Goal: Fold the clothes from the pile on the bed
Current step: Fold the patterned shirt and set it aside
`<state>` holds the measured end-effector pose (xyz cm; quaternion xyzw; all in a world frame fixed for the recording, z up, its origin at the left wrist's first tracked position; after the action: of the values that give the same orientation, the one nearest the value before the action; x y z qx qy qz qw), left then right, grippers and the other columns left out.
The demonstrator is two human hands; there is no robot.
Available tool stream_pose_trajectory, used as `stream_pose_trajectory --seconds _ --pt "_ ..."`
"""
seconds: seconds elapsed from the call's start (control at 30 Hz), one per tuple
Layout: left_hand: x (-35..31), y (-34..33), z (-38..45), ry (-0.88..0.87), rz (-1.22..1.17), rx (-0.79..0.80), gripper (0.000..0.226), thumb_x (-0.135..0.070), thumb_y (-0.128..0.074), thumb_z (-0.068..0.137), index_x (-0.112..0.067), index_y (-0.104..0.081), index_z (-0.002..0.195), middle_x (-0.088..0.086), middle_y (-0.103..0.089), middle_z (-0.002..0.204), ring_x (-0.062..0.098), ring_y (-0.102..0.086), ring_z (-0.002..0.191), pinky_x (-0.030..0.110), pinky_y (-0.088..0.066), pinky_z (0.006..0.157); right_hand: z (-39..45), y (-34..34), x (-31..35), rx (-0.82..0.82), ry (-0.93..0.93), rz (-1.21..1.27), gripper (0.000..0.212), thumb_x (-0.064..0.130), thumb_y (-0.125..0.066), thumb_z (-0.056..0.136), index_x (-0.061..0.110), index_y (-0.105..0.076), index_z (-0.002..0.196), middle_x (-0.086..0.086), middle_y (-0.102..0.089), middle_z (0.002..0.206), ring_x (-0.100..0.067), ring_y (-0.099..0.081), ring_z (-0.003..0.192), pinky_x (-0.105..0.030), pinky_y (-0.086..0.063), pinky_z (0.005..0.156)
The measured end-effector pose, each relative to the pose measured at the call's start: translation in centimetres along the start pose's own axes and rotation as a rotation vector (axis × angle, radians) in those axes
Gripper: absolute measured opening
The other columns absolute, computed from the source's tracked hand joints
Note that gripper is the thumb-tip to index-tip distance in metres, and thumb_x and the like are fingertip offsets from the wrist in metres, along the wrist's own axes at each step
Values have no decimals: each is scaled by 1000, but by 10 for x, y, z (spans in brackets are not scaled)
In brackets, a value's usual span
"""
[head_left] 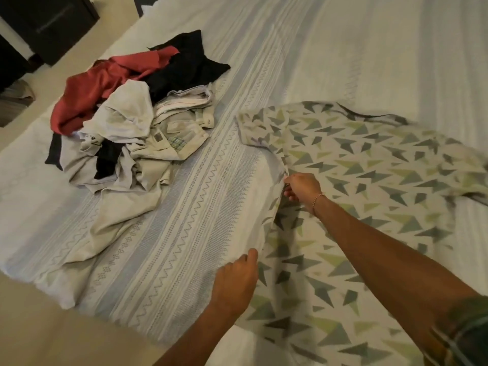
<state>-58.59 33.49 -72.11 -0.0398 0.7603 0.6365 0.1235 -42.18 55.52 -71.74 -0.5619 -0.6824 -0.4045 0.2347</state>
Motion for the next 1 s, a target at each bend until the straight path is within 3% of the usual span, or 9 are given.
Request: stream_pose_trajectory --seconds 0.1,0.23,0.3,0.37,0.47,0.6,0.87,0.93,1.0 --pt "-35 -6 3 -82 103 32 28 -35 -81 80 -22 -59 89 -7 -55 56 11 -49 37 22 -27 38 2 35 -19 -13 -36 6 19 21 -66 96 5 -70 88 -8 -69 68 -16 -62 54 -25 -49 47" --pt "-85 -37 5 -178 121 114 55 -44 -93 62 -24 -49 87 -9 -52 50 7 -45 31 20 -39 29 7 79 -50 -47 -72 -51 25 23 -69 95 1 -72 83 -8 -70 65 -14 -61 49 -22 -47 44" --pt "-103 -41 3 -171 98 161 51 -43 -92 65 -23 -52 88 -9 -54 51 6 -46 31 18 -31 30 8 91 -60 -88 -66 -97 26 25 -70 94 2 -73 82 -8 -72 65 -12 -60 44 -19 -44 40" --pt "-124 -44 -1 -143 92 191 42 -32 -86 76 -16 -56 101 -1 -64 68 13 -61 46 24 -39 40 9 104 -71 -122 -59 -138 28 27 -70 94 4 -74 80 -7 -72 65 -11 -60 43 -19 -44 40" --pt "-143 -54 -3 -62 108 313 40 -16 -56 101 -11 -36 135 12 -66 108 30 -71 87 40 -57 75 11 116 -83 -161 24 -243 32 32 -68 95 9 -74 73 -5 -71 62 -16 -67 53 -26 -54 51" --pt "-155 -65 -8 -34 141 376 45 -8 -51 101 -8 -30 140 14 -67 109 33 -70 91 44 -56 78 10 128 -91 -197 154 -470 47 29 -62 96 19 -53 51 0 -55 54 -24 -58 60 -29 -45 61" --pt "-161 -76 -17 17 18 447 25 -17 -47 104 -15 -34 126 11 -66 110 32 -69 93 45 -56 84 3 140 -110 -292 225 -570 31 38 -57 98 12 -66 84 -11 -68 84 -32 -64 80 -34 -50 66" --pt "-163 -73 -17 91 -79 421 22 -32 -44 106 -17 -39 122 8 -64 109 29 -66 91 42 -54 81 1 141 -109 -289 241 -600 28 38 -56 100 12 -65 92 -12 -68 89 -32 -65 83 -34 -48 66" --pt "-165 -66 -14 113 -121 380 41 -54 -29 105 -19 -47 115 3 -63 103 21 -60 86 36 -49 77 -4 143 -108 -324 272 -637 24 34 -55 102 10 -60 100 -12 -66 91 -33 -63 83 -36 -49 66"
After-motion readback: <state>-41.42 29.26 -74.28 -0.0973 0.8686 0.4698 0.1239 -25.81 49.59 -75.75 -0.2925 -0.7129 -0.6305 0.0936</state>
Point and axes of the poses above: each hand's wrist, its own z-axis towards the middle knuckle, its own y-axis out of the back of the hand, x = y × z, the point moved 4 cm from there along z, towards the middle knuckle
